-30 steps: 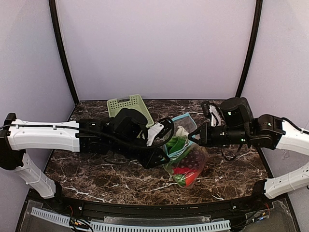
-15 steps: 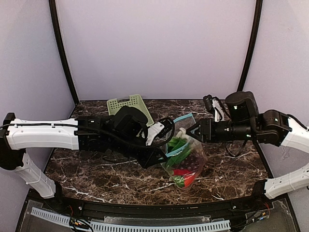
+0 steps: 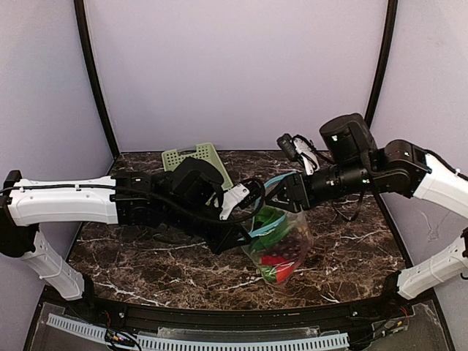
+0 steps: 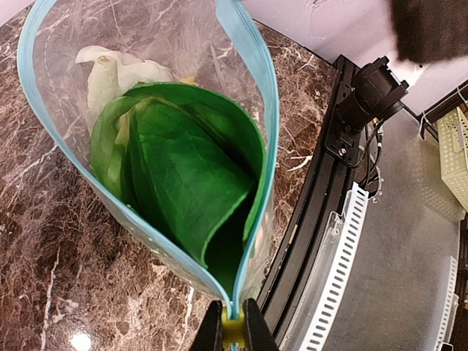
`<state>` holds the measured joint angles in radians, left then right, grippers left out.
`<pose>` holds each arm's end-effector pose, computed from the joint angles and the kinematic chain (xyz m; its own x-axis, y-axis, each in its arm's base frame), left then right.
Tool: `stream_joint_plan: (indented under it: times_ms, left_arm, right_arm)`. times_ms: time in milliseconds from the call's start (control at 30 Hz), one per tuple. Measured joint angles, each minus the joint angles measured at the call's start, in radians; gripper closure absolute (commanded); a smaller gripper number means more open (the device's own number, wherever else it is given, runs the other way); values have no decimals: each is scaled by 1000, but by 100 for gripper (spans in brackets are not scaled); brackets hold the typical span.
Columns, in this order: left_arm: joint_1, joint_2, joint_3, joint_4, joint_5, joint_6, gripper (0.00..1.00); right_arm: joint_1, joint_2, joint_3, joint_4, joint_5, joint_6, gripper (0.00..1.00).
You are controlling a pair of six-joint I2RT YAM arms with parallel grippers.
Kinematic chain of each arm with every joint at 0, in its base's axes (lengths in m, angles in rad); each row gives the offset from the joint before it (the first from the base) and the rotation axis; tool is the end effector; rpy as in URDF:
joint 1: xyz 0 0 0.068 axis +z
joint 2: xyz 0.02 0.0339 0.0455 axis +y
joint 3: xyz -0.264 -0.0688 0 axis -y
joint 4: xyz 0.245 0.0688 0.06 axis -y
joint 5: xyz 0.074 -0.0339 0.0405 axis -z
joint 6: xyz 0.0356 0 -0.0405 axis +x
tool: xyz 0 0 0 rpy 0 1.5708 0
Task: Place the food in the zip-top bag and seal the zipper
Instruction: Pass from the right arm to the left, then adjust the fake vegetable in the zipper food storage bag.
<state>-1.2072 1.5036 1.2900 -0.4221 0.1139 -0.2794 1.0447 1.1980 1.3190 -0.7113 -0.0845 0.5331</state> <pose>0.1180 -0.3215 0.3187 -0.4680 0.4595 -0.7548 0.8656 0.4105 -0.2868 0.1233 0.2184 0.3876 -0.6965 -0.1911 -0.6916 -0.6304 0.6233 0.4627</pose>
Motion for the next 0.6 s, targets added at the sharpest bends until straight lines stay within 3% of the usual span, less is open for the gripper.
stream_joint_plan:
  times_ms: [333,600]
  left_arm:
    - [0,0,0,-2,-1,5,99]
    - [0,-2,0,-18,-29,14,99]
  right_arm:
    - [0,174,11,-27,-36,-48,69]
    - [0,224,11,-58,-47,-42,77]
